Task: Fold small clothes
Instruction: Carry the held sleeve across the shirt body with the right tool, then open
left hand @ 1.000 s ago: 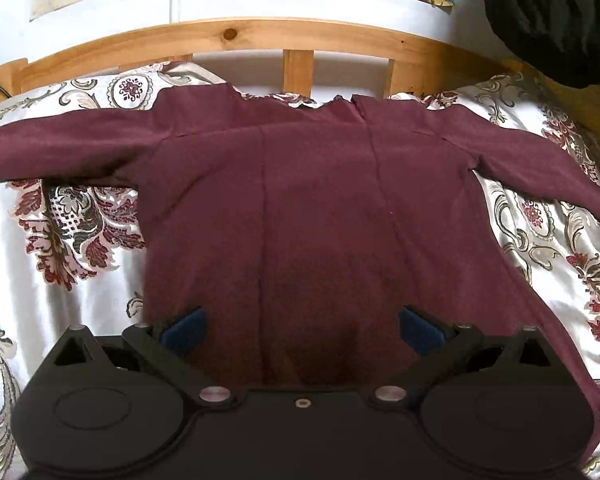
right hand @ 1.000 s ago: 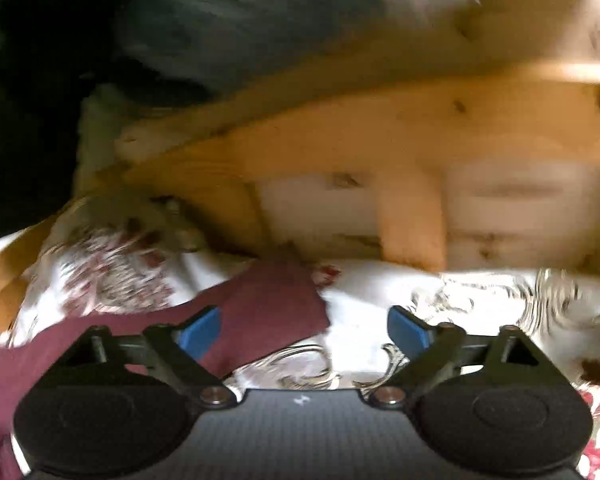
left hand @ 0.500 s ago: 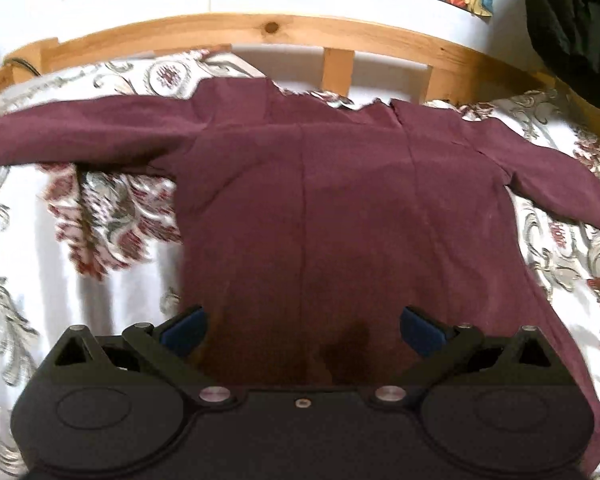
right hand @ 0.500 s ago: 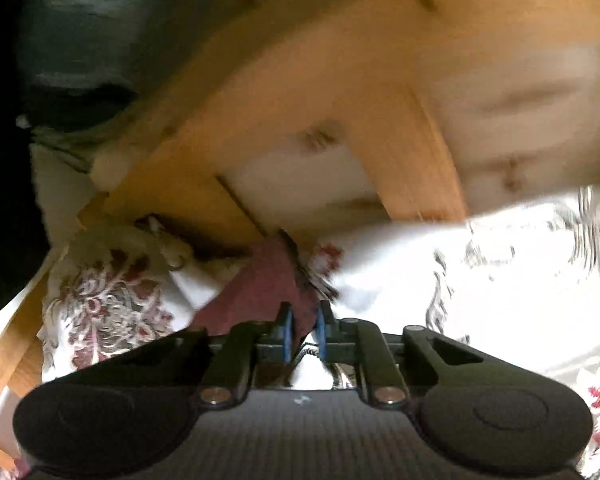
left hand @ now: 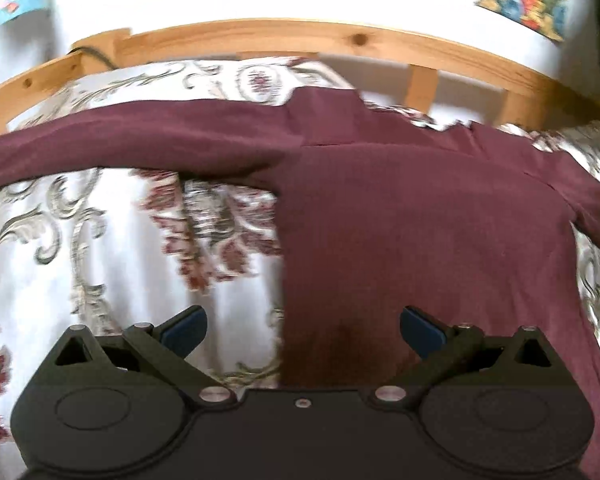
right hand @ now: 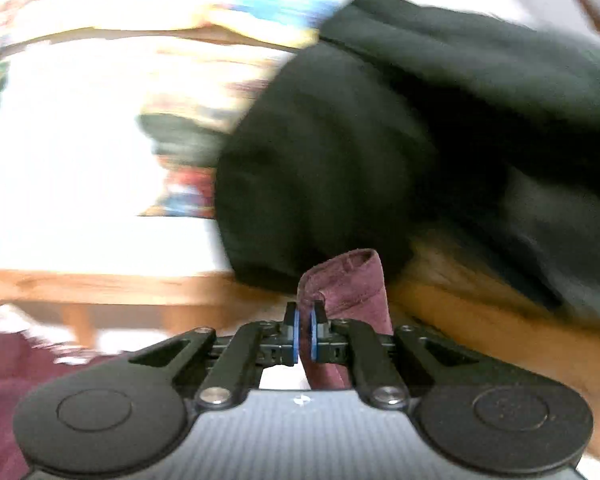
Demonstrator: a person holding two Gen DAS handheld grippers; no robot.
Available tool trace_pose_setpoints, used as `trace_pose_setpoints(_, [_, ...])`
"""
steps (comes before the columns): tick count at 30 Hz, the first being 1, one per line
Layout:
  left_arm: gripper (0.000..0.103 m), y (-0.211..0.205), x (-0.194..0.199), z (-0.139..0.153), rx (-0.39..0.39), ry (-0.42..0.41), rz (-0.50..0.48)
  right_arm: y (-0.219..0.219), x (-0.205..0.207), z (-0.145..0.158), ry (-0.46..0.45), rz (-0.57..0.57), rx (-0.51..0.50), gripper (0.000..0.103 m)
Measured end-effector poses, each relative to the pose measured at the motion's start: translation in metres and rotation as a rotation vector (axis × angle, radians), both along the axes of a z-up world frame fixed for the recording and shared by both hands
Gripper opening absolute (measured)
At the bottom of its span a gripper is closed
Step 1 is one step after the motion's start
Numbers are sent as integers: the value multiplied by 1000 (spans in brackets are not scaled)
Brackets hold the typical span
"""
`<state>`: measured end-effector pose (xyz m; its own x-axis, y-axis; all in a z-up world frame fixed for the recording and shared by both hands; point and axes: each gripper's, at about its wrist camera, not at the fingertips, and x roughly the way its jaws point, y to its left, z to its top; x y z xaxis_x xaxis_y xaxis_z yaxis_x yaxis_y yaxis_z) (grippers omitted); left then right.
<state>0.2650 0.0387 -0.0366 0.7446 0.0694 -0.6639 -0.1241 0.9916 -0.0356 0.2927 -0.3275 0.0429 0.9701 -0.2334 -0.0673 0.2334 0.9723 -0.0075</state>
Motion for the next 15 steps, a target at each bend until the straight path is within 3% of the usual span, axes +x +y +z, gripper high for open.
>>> trace_pose_setpoints(3, [102,16,3,3,-29,1,56,54,7,11,-2,173,-117,6])
trace_pose_setpoints(6, [102,27,2,8,-47,-15,111,105,4,7,3,322,-172,6])
trace_pose_setpoints(11, [102,35,-6,20,-3,-111,189,167,-5,-24,66,515,-204,6])
trace_pose_setpoints(15, [102,42,-7,23,-19,-142,229,203,-13,-56,156,617,-235,6])
